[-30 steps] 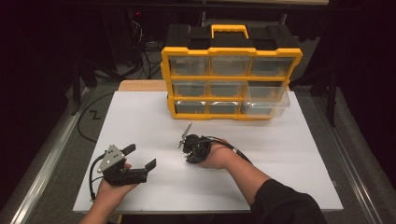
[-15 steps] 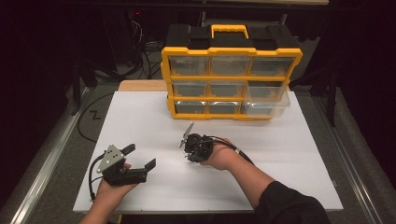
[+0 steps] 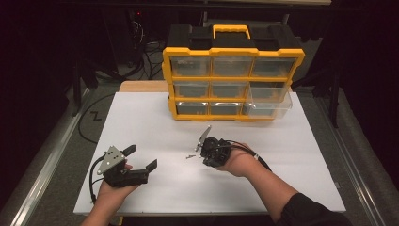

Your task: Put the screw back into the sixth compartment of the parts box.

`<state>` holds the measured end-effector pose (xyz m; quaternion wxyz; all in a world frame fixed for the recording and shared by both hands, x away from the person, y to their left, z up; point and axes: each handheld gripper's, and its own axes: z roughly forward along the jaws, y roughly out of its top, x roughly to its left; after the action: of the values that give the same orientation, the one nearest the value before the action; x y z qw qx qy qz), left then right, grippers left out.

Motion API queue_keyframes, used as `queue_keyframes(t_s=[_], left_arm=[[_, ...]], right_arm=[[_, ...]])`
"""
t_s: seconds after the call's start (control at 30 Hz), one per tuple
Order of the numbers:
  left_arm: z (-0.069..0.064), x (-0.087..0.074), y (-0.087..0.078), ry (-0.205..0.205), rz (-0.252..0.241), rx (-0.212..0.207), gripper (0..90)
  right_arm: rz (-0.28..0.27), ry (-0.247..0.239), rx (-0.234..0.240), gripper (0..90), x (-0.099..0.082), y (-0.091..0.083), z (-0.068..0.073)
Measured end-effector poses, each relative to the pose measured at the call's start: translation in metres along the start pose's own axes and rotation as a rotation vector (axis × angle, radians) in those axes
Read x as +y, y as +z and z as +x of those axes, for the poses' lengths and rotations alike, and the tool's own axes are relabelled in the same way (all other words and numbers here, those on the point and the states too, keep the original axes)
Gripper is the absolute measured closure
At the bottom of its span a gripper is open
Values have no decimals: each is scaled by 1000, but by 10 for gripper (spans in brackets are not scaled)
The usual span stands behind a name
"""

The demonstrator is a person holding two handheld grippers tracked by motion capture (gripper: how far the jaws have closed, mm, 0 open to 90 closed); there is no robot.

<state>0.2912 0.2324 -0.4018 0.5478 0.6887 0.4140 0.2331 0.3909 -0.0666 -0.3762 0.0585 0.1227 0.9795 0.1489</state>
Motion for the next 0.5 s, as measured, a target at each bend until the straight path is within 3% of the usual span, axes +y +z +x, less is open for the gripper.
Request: queue_keyframes(t_s=[0.5], left_arm=[[1,0,1,0,-2,4,39]], right_arm=[[24,76,-35,898,-42,-17,-1]])
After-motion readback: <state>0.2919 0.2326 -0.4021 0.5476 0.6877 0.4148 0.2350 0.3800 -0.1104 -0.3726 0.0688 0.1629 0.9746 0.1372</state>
